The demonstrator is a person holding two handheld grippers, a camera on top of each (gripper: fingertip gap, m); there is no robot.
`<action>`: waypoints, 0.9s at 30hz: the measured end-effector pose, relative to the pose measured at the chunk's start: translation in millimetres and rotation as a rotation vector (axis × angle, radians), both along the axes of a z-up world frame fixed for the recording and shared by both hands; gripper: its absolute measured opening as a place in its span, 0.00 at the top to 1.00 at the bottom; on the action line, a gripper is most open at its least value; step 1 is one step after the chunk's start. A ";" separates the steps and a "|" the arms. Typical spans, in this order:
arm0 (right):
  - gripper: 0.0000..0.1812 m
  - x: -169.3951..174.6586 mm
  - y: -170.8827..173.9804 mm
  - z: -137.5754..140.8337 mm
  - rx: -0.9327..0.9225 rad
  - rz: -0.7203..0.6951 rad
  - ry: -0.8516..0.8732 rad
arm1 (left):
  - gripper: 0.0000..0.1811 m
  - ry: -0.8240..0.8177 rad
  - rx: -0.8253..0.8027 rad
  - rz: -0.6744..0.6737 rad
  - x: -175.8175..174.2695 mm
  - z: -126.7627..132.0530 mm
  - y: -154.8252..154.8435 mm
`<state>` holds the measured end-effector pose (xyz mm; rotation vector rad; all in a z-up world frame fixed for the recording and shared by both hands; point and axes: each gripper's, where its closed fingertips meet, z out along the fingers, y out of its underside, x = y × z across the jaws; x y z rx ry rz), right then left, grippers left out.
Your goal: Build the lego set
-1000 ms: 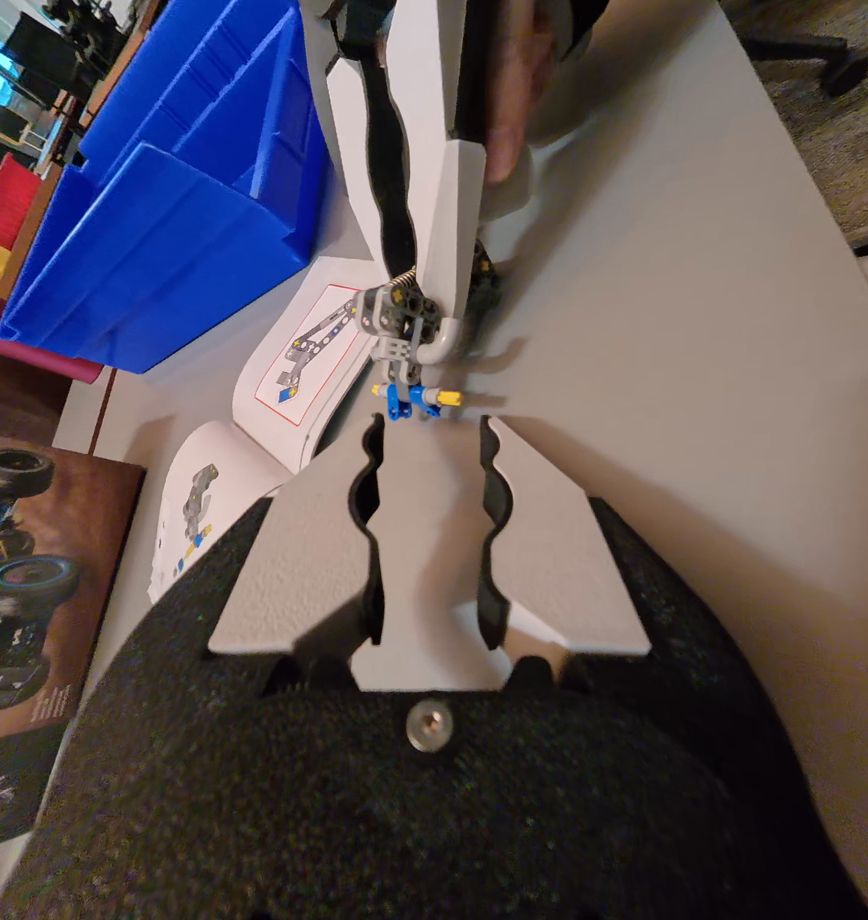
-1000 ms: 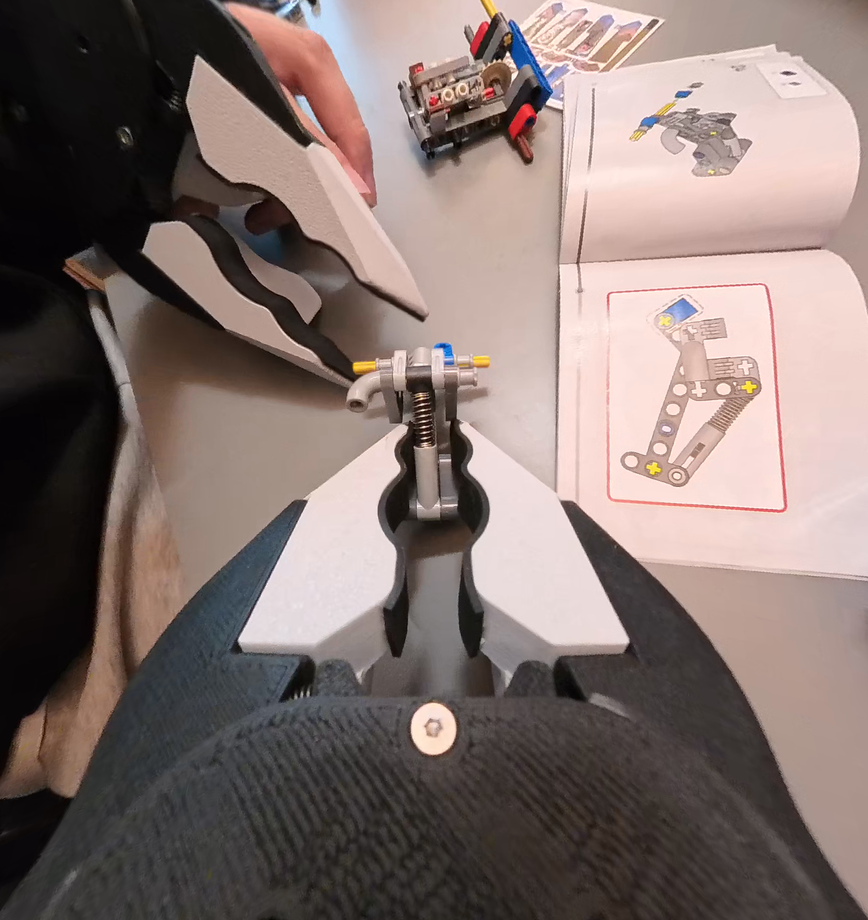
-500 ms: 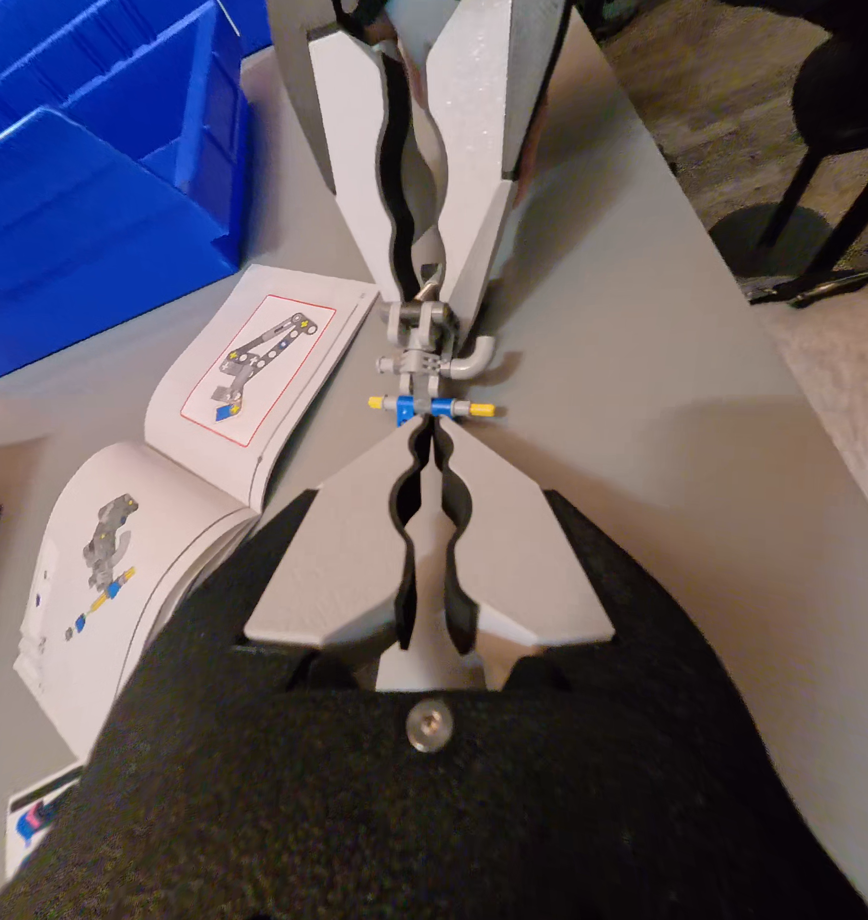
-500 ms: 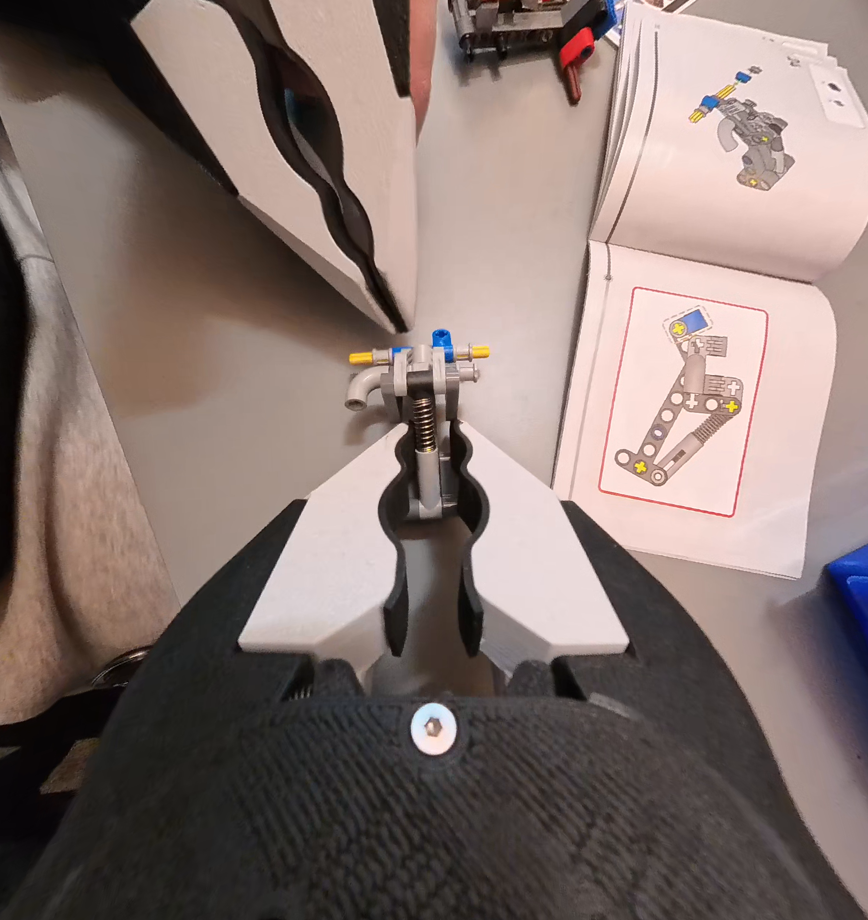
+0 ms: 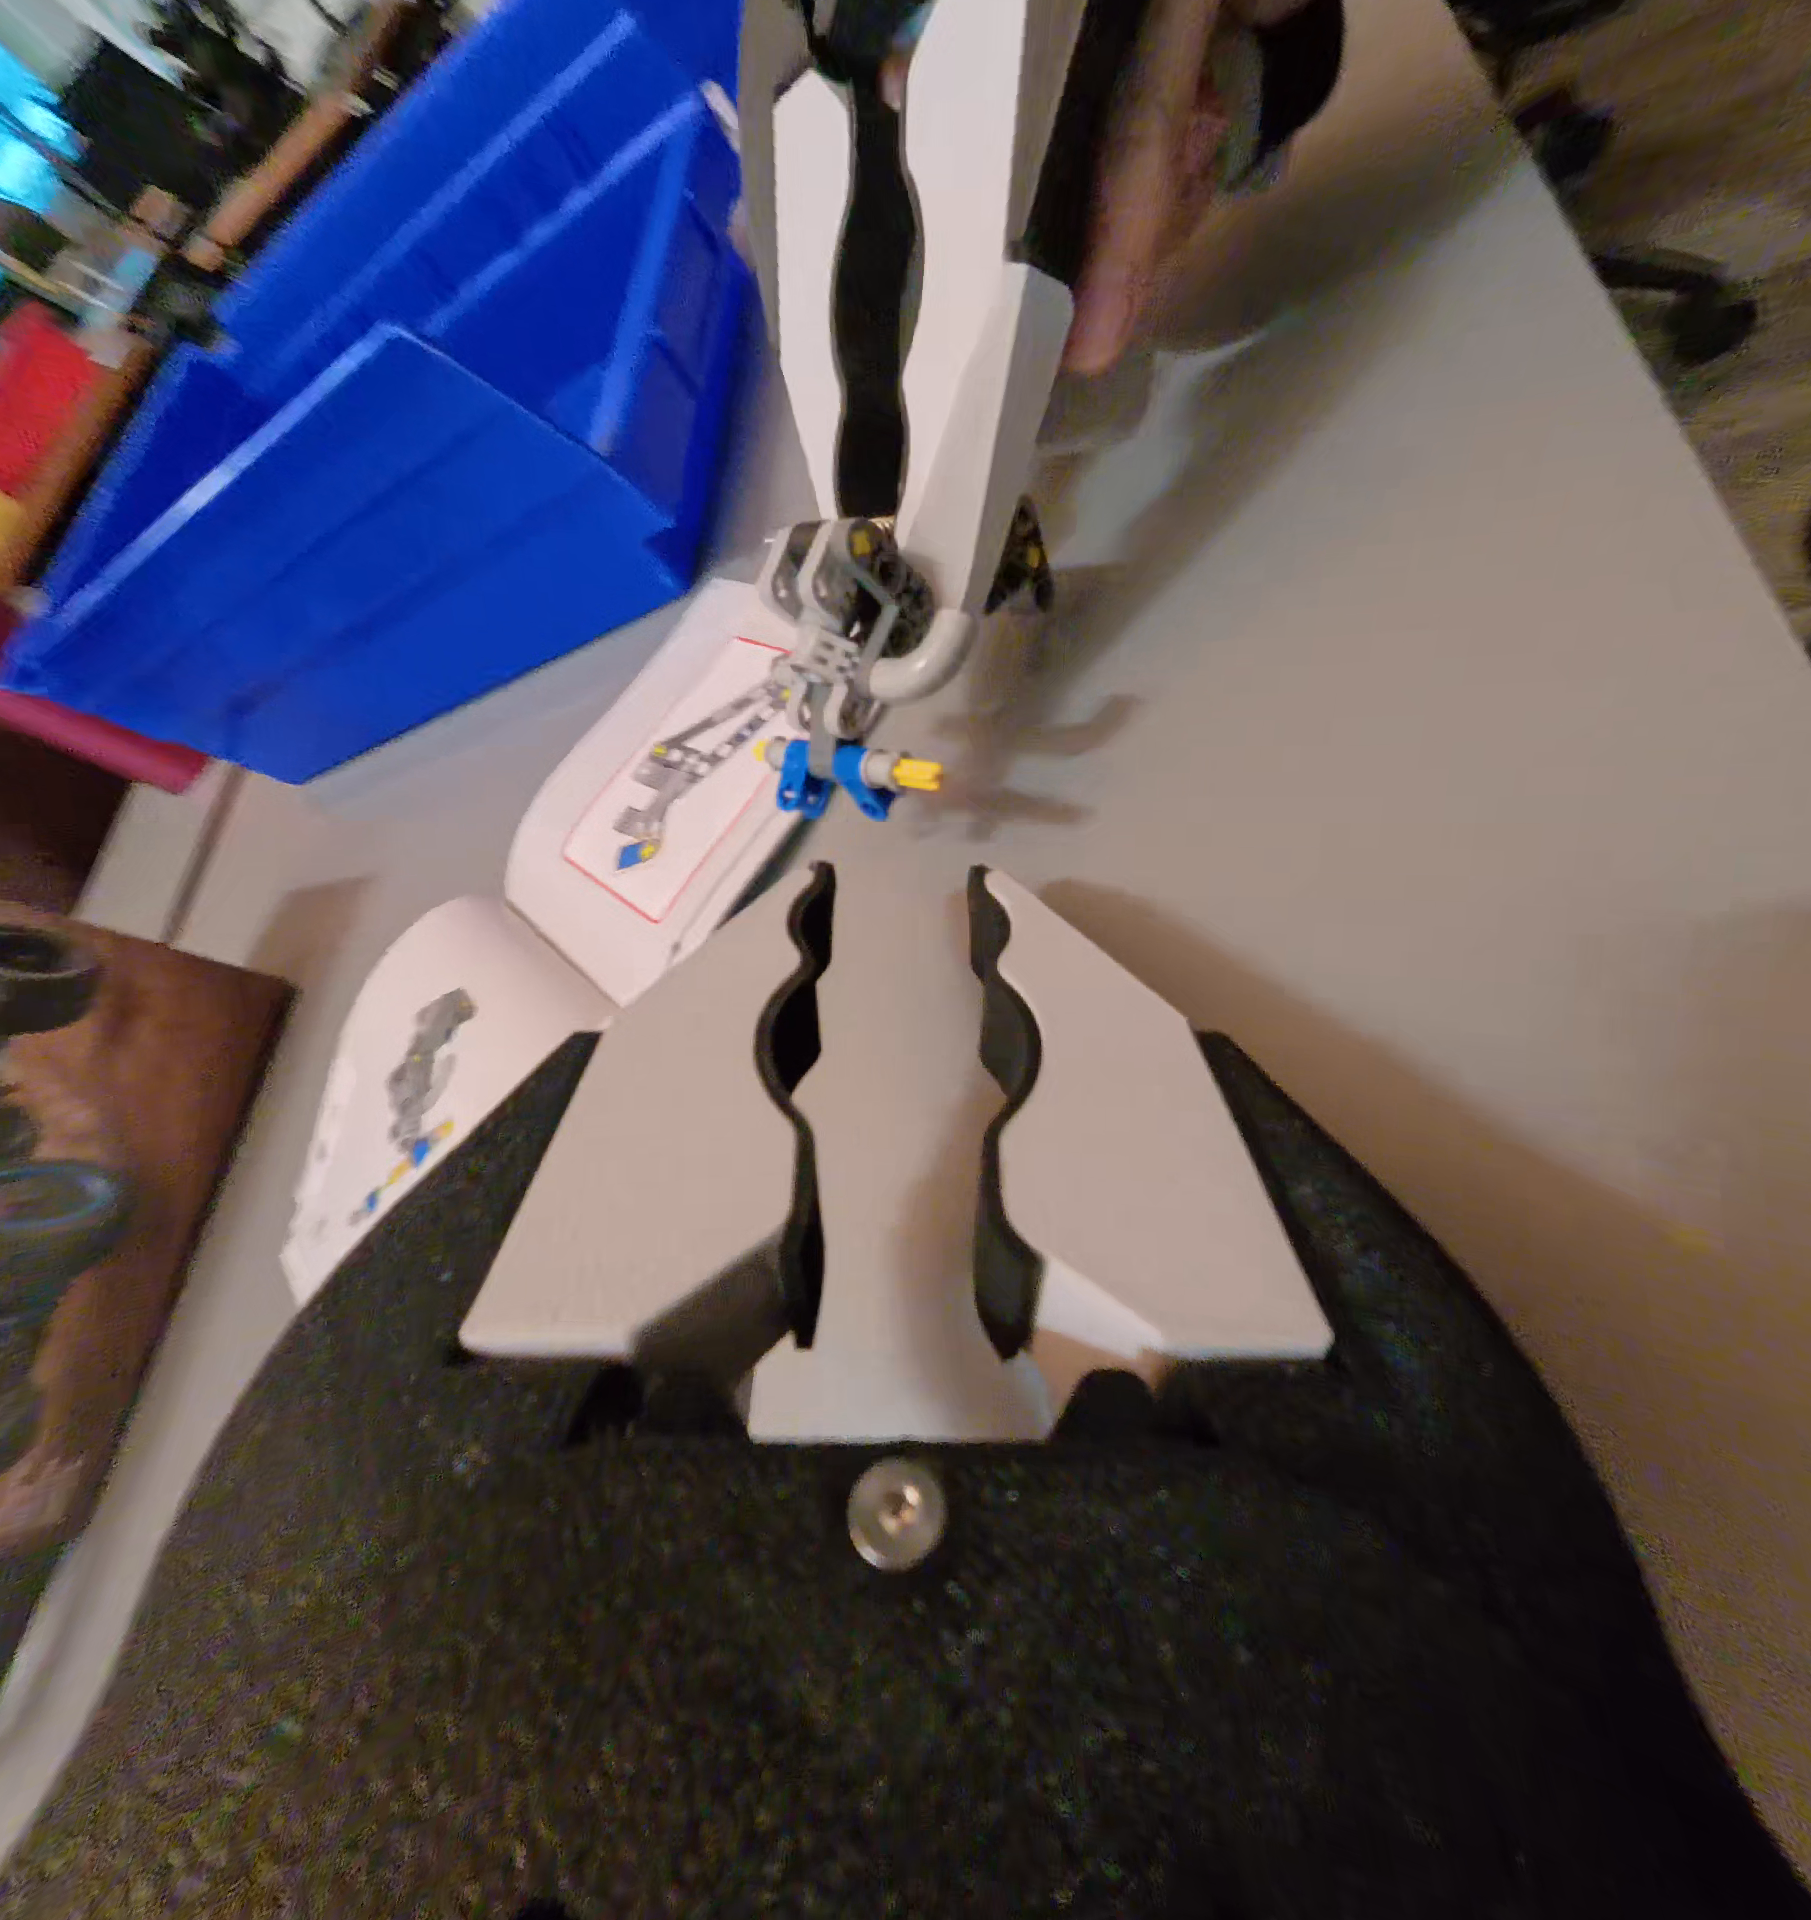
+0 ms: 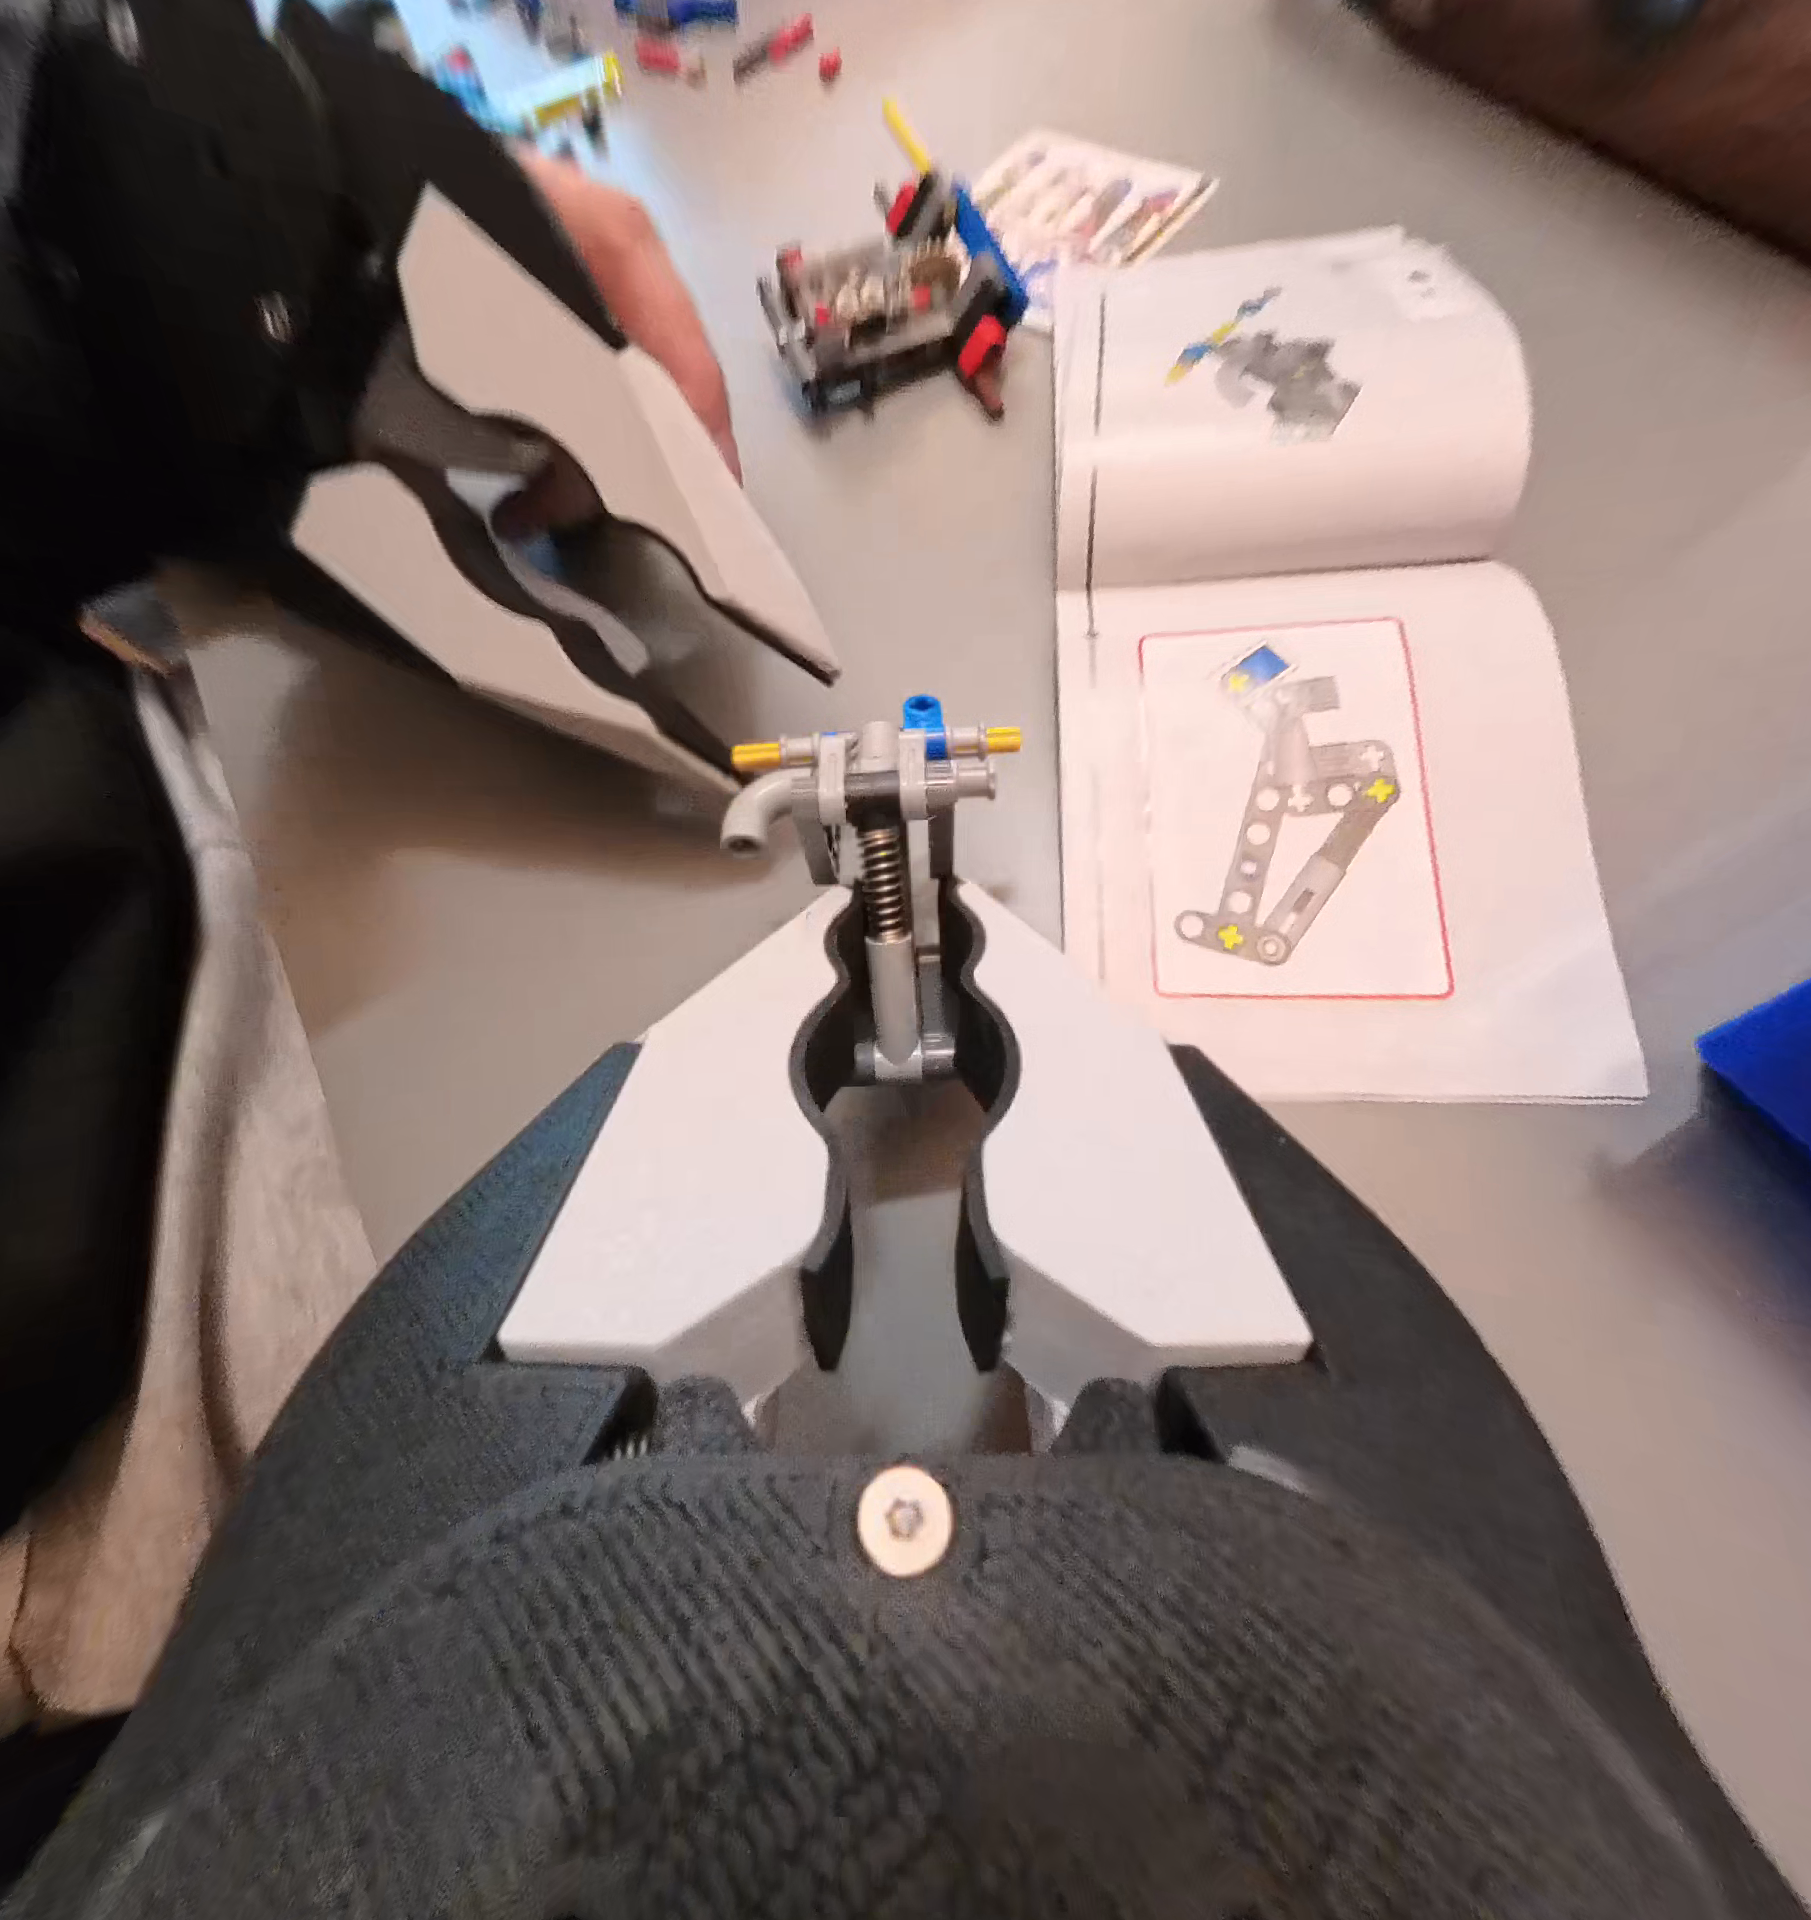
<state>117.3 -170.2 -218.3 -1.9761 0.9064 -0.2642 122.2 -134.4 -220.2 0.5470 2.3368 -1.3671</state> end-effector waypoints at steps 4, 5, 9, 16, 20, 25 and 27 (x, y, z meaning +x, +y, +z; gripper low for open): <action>0.94 1.8 6.4 8.9 0.074 0.008 -0.021 | 0.86 -0.164 -0.139 0.093 9.8 23.9 -4.8; 0.94 2.0 10.0 11.8 0.098 0.015 -0.029 | 0.85 -0.192 -0.159 0.110 11.8 27.0 -4.7; 0.94 5.0 16.1 12.4 0.137 0.013 -0.018 | 0.86 -0.262 -0.160 0.111 13.8 26.8 -2.7; 0.94 10.3 27.2 6.1 0.119 0.009 -0.006 | 0.86 -0.278 -0.139 0.131 18.4 24.4 2.4; 0.94 11.6 34.6 -1.1 0.060 0.026 -0.002 | 0.85 -0.291 -0.077 0.140 21.5 12.6 12.8; 0.94 11.9 50.8 -15.5 -0.028 0.072 0.024 | 0.83 -0.337 0.028 0.151 23.4 -4.5 32.0; 0.94 11.5 52.6 -16.2 -0.043 0.080 0.029 | 0.83 -0.343 0.046 0.170 25.8 -6.7 38.0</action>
